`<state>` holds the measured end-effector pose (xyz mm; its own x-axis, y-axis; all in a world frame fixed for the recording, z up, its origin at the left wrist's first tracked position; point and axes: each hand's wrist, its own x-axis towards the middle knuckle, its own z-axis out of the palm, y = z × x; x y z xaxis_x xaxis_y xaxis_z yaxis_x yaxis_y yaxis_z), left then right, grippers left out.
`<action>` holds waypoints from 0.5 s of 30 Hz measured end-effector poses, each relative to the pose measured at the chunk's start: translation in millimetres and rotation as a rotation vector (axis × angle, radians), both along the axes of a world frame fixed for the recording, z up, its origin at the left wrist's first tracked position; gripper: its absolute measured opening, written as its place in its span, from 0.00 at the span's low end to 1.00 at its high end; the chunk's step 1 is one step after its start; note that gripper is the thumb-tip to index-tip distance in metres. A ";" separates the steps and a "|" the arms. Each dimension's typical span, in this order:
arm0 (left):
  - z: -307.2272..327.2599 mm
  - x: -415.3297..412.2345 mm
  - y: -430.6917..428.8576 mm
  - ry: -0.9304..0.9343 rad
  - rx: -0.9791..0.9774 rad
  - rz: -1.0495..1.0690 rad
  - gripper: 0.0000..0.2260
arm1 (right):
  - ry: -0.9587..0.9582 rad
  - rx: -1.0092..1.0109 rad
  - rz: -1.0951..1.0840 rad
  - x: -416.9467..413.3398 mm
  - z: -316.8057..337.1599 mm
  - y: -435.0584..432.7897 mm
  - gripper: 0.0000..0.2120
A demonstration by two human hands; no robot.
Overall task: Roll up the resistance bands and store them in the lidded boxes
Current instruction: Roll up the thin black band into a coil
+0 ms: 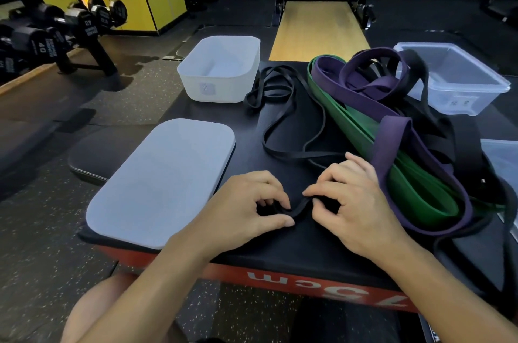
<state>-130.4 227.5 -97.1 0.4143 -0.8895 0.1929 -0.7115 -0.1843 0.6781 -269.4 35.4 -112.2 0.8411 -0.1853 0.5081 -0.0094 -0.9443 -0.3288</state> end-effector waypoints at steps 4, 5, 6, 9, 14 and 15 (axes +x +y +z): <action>-2.2 1.6 5.3 -0.067 0.008 -0.017 0.04 | 0.003 -0.025 -0.024 0.8 0.2 -0.3 0.08; -2.3 1.4 5.7 -0.074 0.009 -0.017 0.04 | 0.002 -0.027 -0.027 0.9 0.1 -0.1 0.08; -2.2 0.8 5.9 -0.078 0.009 -0.018 0.03 | 0.001 -0.029 -0.029 0.8 0.0 0.2 0.08; -1.0 -2.1 5.7 -0.074 -0.003 -0.001 0.03 | 0.005 -0.033 -0.023 1.1 -0.4 0.7 0.09; 0.0 -10.1 -1.0 -0.113 -0.020 0.069 0.03 | 0.047 -0.016 0.076 -2.9 3.4 3.8 0.12; 0.6 -10.4 -2.0 -0.116 -0.020 0.070 0.03 | 0.061 -0.009 0.097 -4.5 4.1 4.4 0.12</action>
<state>-140.9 225.6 -96.5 0.4493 -0.8545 0.2607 -0.7714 -0.2238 0.5957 -273.9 39.8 -108.1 0.8844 -0.0966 0.4566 0.0628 -0.9448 -0.3215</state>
